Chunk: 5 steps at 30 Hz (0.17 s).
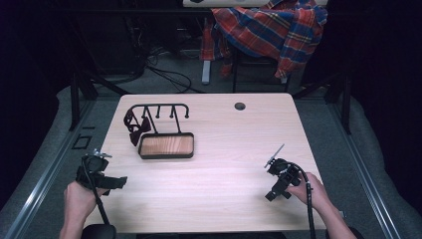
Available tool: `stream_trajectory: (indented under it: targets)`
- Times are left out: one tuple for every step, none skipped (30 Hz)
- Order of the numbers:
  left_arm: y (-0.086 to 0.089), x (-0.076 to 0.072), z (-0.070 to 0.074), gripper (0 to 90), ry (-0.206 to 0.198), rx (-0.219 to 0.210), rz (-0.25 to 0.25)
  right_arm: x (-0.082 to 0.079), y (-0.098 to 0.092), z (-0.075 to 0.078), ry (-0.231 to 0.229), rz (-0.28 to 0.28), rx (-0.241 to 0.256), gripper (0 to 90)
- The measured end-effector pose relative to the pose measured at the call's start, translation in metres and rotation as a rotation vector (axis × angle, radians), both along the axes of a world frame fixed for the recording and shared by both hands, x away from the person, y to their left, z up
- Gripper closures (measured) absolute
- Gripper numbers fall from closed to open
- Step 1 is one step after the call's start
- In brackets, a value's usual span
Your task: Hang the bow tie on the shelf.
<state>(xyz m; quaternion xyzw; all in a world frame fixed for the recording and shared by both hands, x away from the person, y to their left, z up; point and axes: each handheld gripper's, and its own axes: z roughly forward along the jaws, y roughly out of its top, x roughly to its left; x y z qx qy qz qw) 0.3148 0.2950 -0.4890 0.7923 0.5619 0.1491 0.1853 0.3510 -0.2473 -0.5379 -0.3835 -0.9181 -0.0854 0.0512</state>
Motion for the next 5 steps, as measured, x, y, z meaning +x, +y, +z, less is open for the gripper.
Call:
stream_trajectory:
  targets:
    - [0.0004, 0.0003, -0.0003, 6.2, 0.000, -0.003, -0.001, 0.0000, 0.0000, 0.0000, 0.000, 0.000, 0.000, 13.5]
    - [0.0006, 0.0008, -0.0003, 7.3, -0.003, 0.003, 0.003, 0.0007, -0.0010, 0.0003, 0.001, 0.007, -0.009, 13.6]
    - [0.0007, 0.0014, -0.0001, 7.3, -0.006, 0.013, 0.007, 0.0007, -0.0010, 0.0003, 0.001, 0.007, -0.009, 13.6]
    - [0.0022, 0.0029, 0.0006, 7.9, -0.013, 0.015, 0.008, 0.0006, -0.0010, 0.0002, -0.001, 0.005, -0.009, 13.5]
    - [0.0039, 0.0047, 0.0016, 9.0, -0.027, 0.010, 0.012, 0.0007, -0.0010, 0.0000, -0.001, 0.003, -0.009, 13.5]
